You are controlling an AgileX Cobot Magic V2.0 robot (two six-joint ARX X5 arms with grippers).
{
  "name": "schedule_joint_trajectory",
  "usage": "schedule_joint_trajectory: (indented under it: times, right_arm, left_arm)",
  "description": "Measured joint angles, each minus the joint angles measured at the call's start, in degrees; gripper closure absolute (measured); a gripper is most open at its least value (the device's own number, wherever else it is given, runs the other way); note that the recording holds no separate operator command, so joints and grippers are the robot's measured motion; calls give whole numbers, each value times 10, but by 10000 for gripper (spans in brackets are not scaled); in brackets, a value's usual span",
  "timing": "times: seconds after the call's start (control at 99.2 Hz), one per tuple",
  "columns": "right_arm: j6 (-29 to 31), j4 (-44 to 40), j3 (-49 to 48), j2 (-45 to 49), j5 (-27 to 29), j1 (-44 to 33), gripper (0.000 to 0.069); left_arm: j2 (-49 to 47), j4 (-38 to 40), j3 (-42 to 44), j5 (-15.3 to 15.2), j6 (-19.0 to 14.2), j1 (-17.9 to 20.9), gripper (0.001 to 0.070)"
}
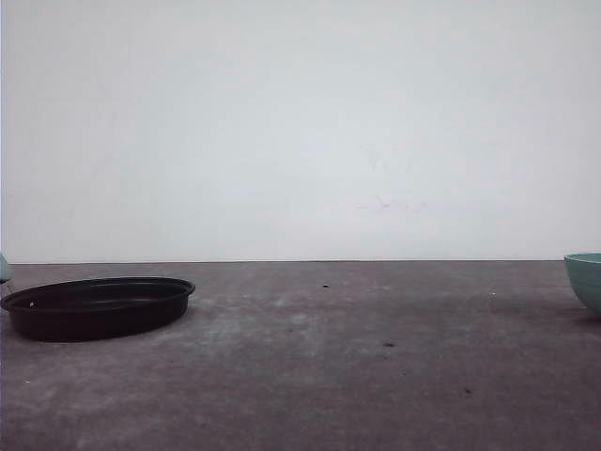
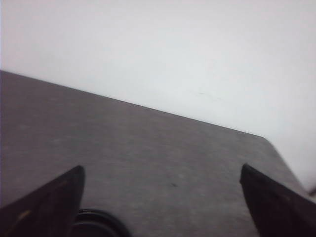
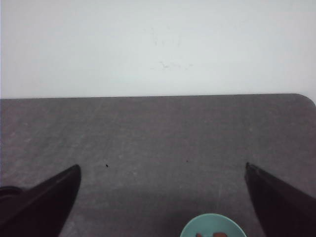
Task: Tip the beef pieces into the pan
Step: 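Lower the left gripper onto the pale green handle of the black pan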
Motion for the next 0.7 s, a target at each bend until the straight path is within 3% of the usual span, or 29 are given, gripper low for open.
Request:
schedule_joint_trajectory:
  times: [0.192,0.313,0.444,0.555,0.696]
  right_arm:
    - [-14,-37,0,27,2,0,8]
    - [-22,-59,0,52,2,0,8]
    - [-26,-64,0,65,2,0,8]
    - [-28,-68,0,70,2,0,8]
    - [-36,-81,0,70,2,0,8]
  left_arm:
    - [15,-58,0,-62,6,0,62]
    - [31,-101,0,-68,30,0,62]
    - [64,-95,-3,-68,29,2,64]
    - [97,-49,-34,-54,2,21,74]
    - [154,2,-97,5,-53,65,79]
